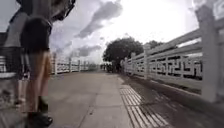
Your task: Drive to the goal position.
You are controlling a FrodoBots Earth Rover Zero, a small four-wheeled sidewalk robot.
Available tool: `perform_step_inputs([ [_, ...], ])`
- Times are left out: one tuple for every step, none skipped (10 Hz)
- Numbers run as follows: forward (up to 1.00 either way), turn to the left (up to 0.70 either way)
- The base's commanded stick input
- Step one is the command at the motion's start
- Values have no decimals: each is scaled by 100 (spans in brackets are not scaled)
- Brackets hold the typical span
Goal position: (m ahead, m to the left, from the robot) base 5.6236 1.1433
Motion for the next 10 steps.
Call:
perform_step_inputs([
  [45,0],
  [45,0],
  [45,0],
  [45,0],
  [45,0],
  [45,0],
  [45,0],
  [45,0],
  [45,0],
  [45,0],
])
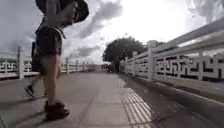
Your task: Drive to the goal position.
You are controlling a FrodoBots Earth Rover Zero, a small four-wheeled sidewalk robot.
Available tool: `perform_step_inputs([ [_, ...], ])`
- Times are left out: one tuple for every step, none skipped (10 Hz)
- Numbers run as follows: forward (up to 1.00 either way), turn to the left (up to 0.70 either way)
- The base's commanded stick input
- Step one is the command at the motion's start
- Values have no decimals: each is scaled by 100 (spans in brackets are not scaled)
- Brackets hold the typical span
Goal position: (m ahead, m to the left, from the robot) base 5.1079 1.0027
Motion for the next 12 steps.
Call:
perform_step_inputs([
  [45,0],
  [45,0],
  [45,0],
  [45,0],
  [45,0],
  [45,0],
  [45,0],
  [45,0],
  [45,0],
  [45,0],
  [45,0],
  [45,0],
])
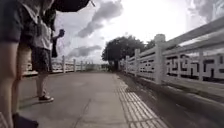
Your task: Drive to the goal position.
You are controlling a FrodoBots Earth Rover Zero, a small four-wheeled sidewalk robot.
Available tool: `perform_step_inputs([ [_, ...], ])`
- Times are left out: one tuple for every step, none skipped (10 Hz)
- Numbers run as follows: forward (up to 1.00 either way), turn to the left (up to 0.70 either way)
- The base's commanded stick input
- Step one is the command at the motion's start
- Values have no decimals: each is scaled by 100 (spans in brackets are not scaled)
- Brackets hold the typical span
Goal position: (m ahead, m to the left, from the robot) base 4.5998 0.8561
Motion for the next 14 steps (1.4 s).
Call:
perform_step_inputs([
  [45,0],
  [45,0],
  [45,0],
  [45,0],
  [45,0],
  [45,0],
  [45,0],
  [45,0],
  [45,0],
  [45,0],
  [45,0],
  [45,0],
  [45,0],
  [45,0],
])
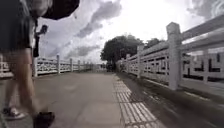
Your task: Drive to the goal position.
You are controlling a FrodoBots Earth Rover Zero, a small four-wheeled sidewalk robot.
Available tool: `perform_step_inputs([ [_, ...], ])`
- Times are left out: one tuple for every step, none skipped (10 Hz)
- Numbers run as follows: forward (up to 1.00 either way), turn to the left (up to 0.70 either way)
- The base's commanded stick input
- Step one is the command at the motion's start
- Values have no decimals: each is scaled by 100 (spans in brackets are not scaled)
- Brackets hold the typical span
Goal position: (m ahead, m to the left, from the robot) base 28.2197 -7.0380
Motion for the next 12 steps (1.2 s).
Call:
perform_step_inputs([
  [45,0],
  [45,0],
  [45,0],
  [45,0],
  [45,0],
  [45,0],
  [45,0],
  [45,0],
  [45,0],
  [45,0],
  [45,0],
  [45,0],
])
